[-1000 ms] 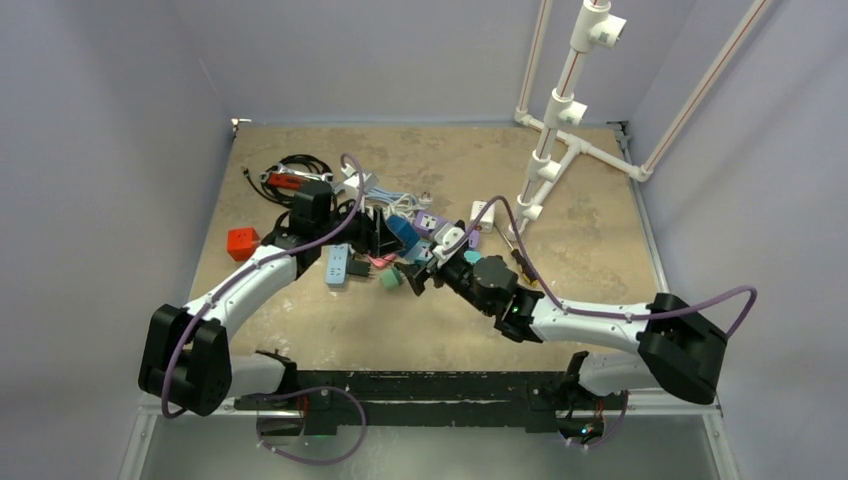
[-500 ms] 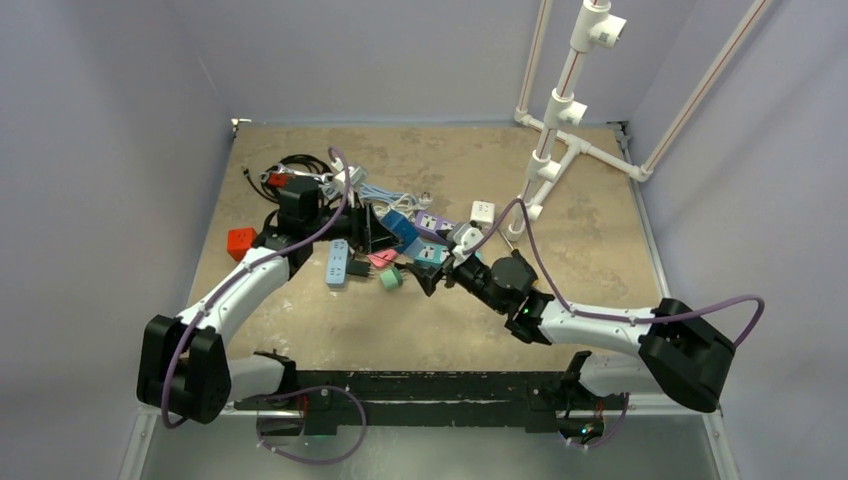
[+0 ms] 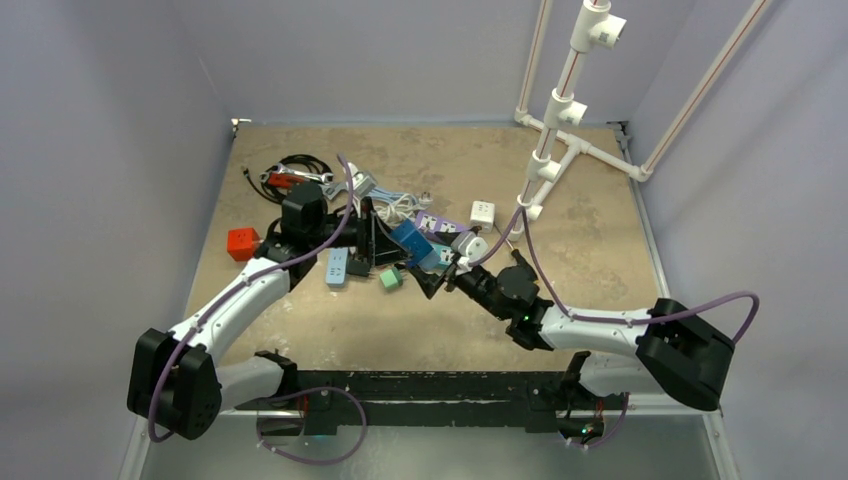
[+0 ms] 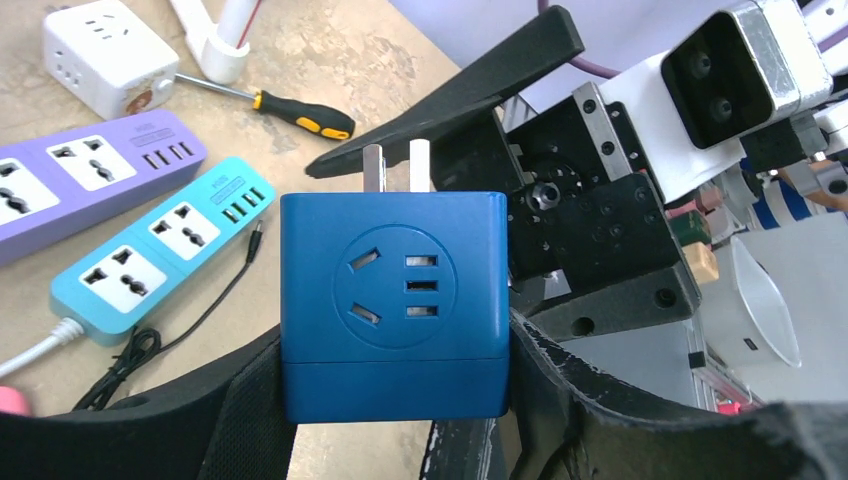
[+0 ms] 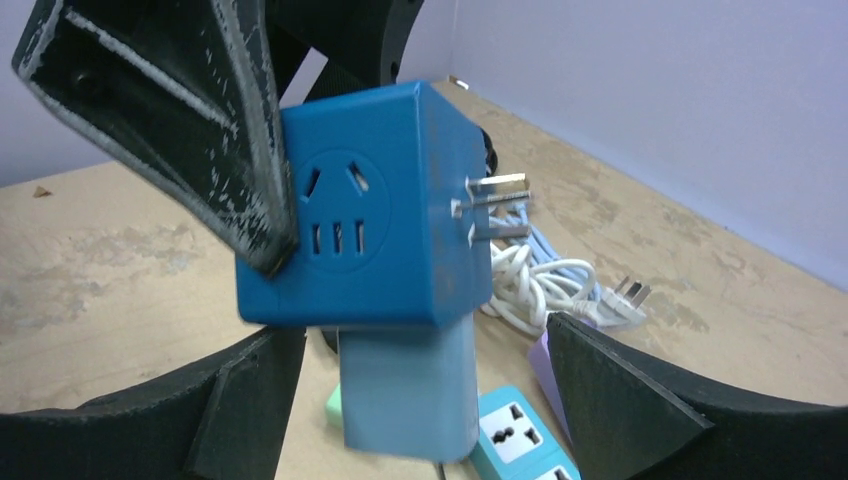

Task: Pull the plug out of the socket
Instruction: Remove the plug from the socket.

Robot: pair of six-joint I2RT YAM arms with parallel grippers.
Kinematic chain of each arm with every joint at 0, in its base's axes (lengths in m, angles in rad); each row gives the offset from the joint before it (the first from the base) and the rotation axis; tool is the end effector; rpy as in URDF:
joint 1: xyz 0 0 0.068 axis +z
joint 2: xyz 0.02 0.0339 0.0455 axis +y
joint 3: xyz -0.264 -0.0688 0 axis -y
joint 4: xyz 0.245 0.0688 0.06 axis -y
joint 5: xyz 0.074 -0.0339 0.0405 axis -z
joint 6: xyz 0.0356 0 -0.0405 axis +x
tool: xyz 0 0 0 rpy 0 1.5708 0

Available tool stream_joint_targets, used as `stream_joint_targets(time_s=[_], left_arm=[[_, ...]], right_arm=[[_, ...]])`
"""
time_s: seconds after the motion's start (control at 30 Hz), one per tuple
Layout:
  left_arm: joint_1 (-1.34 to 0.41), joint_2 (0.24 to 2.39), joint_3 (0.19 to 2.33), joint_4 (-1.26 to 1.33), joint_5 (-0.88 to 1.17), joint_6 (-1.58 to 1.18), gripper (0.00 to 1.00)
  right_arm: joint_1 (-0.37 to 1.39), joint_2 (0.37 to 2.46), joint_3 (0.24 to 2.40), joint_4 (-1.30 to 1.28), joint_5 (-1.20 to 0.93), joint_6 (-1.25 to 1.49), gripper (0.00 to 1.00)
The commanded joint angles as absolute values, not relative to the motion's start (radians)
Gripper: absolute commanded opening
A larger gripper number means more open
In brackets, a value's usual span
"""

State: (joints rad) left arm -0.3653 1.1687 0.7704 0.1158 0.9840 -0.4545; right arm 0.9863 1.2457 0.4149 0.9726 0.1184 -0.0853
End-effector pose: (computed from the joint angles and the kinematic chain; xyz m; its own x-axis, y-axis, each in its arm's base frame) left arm 0.2283 -0.1191 0.2906 -0.6487 -0.0121 -0.7610 0.7345 0.2517 -0.6302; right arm 0.1433 0.2090 0.2387 0.1428 0.0624 -0.9878 -0.7542 0.6531 -0.0677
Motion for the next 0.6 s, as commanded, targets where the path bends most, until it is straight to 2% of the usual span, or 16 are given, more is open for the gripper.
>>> stream_joint_targets(time_s=[0.0,0.4,0.47,0.57], left_arm=[[-0.387,1.157,0.772,0.19,1.017,-0.462,0.0],[-0.388,1.158,0.771,0.188,1.005,-0.462,0.0],[-0.388,1.159,0.77,0.188,1.003,-0.461,0.0],[-0.388,1.155,0.777,0.163,0.988,-0.442,0.0]], right_arm=[[1.002,1.27,0.426,1.037,0.166,-0.129,0.91],[1.062,1.339,0.475,1.015,0.299,-0.166,0.84],[1.067,1.342,0.48,1.015,0.315,-0.168,0.78],[1.07,1.347,0.49,1.0,0.326,-0.172,0.59]])
